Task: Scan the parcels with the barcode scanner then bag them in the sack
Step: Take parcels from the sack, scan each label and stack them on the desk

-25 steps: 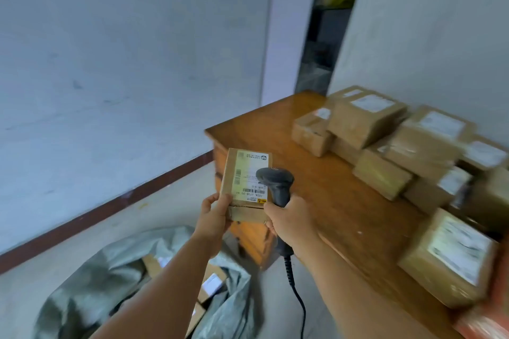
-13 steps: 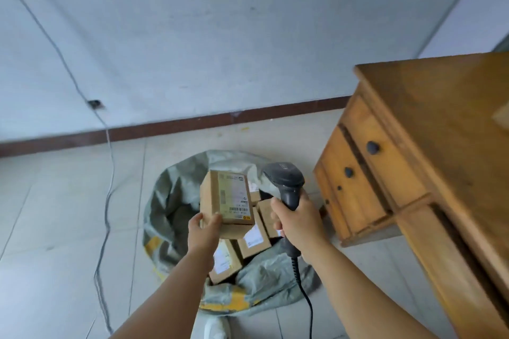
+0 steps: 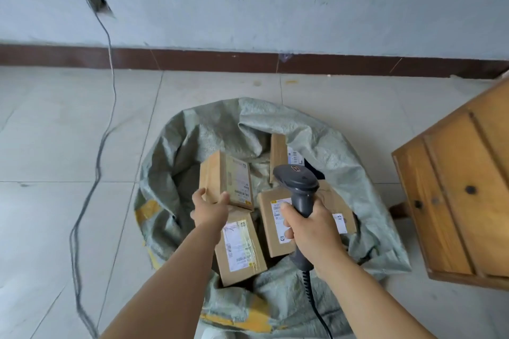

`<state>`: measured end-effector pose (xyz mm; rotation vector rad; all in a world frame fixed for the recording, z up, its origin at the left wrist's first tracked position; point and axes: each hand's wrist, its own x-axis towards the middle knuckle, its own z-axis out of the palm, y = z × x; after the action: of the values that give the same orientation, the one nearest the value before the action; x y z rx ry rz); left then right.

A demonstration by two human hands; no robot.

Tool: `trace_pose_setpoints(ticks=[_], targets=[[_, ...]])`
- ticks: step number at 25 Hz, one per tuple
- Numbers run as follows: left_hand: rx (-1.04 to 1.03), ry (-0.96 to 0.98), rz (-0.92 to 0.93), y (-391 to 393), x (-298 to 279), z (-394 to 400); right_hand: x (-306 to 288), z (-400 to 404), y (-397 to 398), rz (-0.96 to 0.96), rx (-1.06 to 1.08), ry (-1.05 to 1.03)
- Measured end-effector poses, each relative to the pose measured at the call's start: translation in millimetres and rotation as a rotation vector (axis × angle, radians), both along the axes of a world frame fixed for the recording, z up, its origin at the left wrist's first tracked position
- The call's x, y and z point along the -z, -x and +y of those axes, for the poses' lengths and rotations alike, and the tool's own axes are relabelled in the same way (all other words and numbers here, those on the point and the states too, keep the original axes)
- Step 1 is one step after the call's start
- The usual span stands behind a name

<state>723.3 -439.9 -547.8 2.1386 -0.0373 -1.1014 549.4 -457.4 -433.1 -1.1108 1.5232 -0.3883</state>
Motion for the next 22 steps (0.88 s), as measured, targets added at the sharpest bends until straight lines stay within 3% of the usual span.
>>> trace_pose_setpoints(ticks=[6,11,16,22], targets=[[0.052,0.010,-0.023,1.3,112.4,-61.3,91.5,-22.4,12.3,0.016,0.002,-0.014],[0.408,-0.055,-0.014,16.7,148.3,-74.2,122.3,-32.9,25.8,0.020,0.004,-0.014],[0.479,0.060,0.032,53.7,57.4,-52.6,68.6,-20.8,33.6,0.016,0.084,-0.006],[0.452,0.228,0.084,117.5,-131.6,-27.1,-92.3,-2.7,70.9,0.023,0.281,0.016]])
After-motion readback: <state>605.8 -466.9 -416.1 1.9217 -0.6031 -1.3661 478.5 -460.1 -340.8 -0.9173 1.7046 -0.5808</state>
